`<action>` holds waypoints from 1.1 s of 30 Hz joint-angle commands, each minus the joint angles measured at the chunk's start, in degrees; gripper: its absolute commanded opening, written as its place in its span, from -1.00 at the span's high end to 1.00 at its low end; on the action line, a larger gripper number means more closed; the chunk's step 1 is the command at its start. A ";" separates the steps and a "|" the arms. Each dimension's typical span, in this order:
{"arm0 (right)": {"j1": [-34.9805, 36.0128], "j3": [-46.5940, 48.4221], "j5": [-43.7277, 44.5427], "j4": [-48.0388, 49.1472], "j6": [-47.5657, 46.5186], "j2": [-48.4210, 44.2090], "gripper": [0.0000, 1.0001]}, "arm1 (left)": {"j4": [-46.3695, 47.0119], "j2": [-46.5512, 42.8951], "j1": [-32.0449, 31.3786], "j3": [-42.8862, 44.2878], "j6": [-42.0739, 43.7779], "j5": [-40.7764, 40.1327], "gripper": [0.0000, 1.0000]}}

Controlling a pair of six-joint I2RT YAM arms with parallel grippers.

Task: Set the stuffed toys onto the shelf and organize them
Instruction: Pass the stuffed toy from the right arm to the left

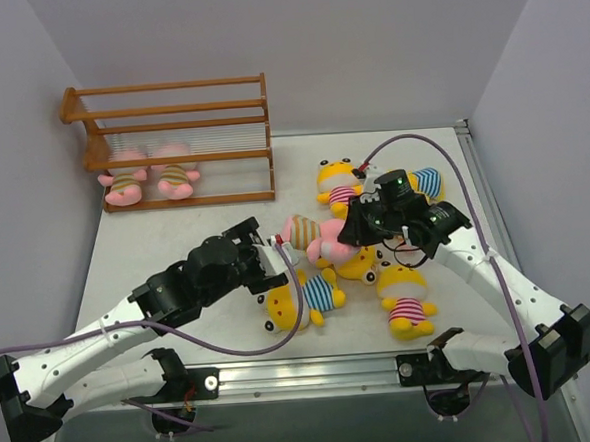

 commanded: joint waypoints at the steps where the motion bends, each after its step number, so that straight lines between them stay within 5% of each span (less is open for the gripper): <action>1: 4.08 3.84 0.21 1.27 0.40 1.00 1.00 | 3.30 1.38 -2.49 1.54 6.82 -1.78 -0.88; 14: 12.53 6.56 4.17 3.99 1.19 4.69 1.00 | 2.51 7.10 -5.13 0.13 9.82 -3.09 -1.00; 23: 13.15 8.06 2.77 5.75 0.75 5.31 1.00 | 4.09 8.15 -5.13 -2.50 9.30 -4.49 -0.77; 27: 13.15 8.33 1.01 6.45 0.66 5.14 1.00 | 4.79 8.33 -5.13 -2.95 9.21 -5.99 -0.59; 33: 13.15 7.71 -0.13 8.03 0.66 4.08 1.00 | 5.23 8.50 -5.13 -3.12 8.86 -6.69 0.21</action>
